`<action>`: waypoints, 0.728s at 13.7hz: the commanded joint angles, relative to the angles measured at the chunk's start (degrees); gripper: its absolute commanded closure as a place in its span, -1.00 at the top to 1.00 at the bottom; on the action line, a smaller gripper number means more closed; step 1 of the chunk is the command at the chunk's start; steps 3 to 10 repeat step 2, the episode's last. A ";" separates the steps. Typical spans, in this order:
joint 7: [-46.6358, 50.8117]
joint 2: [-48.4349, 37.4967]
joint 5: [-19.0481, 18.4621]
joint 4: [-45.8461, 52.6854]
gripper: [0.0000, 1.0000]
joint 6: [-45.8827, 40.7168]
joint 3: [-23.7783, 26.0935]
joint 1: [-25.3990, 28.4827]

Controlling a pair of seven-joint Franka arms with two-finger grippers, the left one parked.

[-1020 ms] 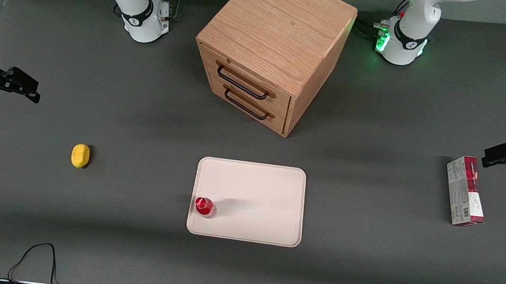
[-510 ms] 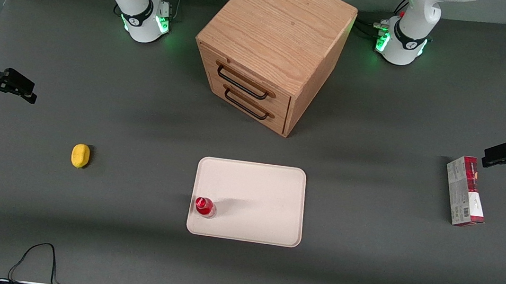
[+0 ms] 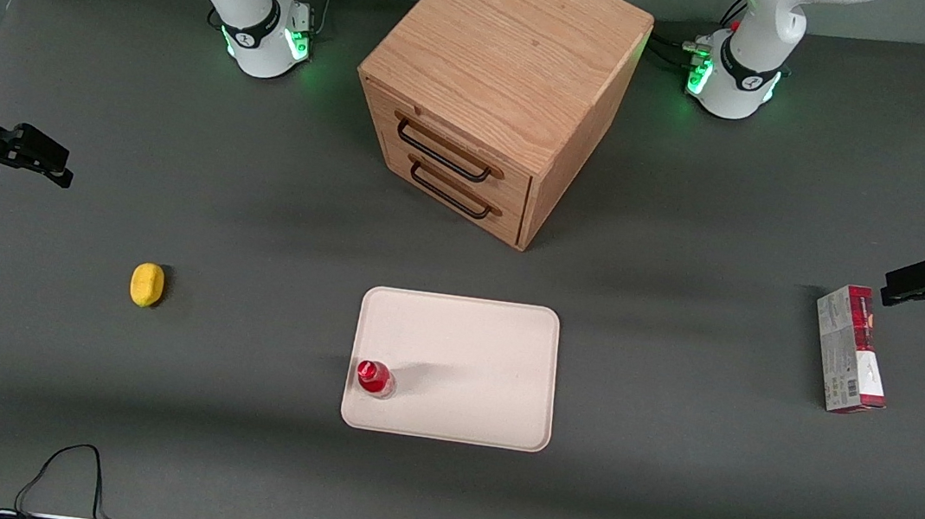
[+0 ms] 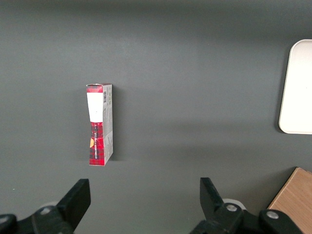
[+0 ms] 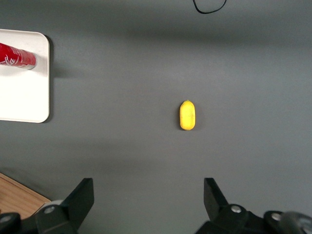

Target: Place coke bottle on tray

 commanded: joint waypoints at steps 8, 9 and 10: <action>1.45 -1.37 -0.39 -1.59 1.00 0.06 0.38 -0.36; 1.45 -1.37 -0.39 -1.59 1.00 0.06 0.38 -0.36; 1.45 -1.37 -0.39 -1.59 1.00 0.06 0.38 -0.36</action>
